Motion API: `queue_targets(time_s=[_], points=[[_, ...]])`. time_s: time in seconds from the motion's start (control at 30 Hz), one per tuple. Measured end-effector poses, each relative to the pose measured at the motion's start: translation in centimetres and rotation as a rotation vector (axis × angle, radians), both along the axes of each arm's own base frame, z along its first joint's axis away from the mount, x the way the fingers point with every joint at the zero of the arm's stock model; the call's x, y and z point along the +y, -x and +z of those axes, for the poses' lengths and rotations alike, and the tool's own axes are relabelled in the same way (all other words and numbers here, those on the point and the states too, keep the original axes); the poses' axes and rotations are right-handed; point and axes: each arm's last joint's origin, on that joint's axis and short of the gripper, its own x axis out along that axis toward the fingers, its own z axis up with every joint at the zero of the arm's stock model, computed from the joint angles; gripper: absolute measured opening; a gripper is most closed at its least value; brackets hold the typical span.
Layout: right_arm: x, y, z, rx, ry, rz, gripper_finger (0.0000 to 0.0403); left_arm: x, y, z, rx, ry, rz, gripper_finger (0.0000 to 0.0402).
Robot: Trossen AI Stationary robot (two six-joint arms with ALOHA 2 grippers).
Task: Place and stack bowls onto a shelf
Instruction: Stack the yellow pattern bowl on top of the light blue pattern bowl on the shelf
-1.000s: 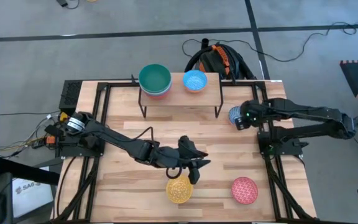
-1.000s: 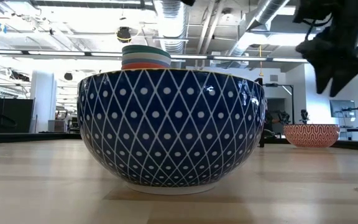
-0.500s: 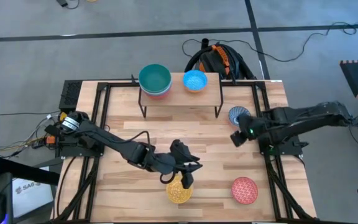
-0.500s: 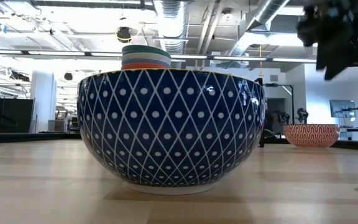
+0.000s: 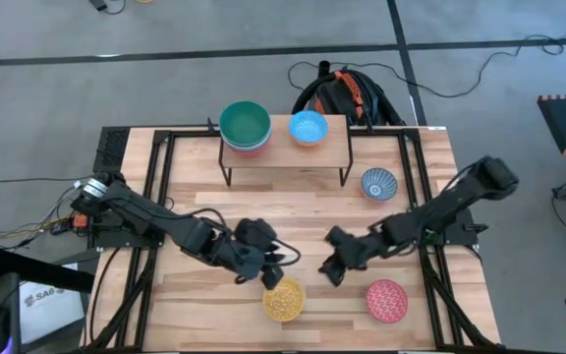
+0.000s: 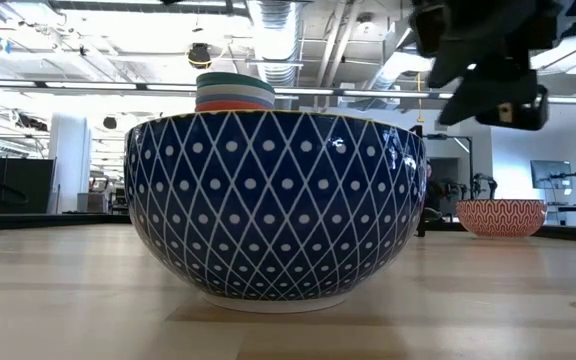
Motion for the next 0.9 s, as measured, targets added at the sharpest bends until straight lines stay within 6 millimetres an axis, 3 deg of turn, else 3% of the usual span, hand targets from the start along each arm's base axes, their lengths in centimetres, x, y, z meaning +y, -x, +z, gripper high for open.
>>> queue_targets(time_s=[0.23, 0.37, 0.63, 0.9], points=[[3.0, -4.9, -1.5, 0.022, 0.095, 0.091, 0.0175, -0.6, 1.7, -0.2, 0.069, 0.06, 0.064, 0.0122], [3.7, -7.0, -2.3, 0.067, 0.137, 0.082, 0.0175, -1.6, 2.2, -0.2, 0.087, 0.117, 0.042, 0.0122], [4.0, -9.0, -3.5, 0.167, 0.215, 0.112, 0.016, -3.5, 3.8, -0.8, 0.143, 0.161, 0.057, 0.0122], [4.1, -9.1, -3.3, 0.164, 0.22, 0.153, 0.0117, -5.1, 3.3, -2.8, 0.189, 0.174, 0.077, 0.0122]])
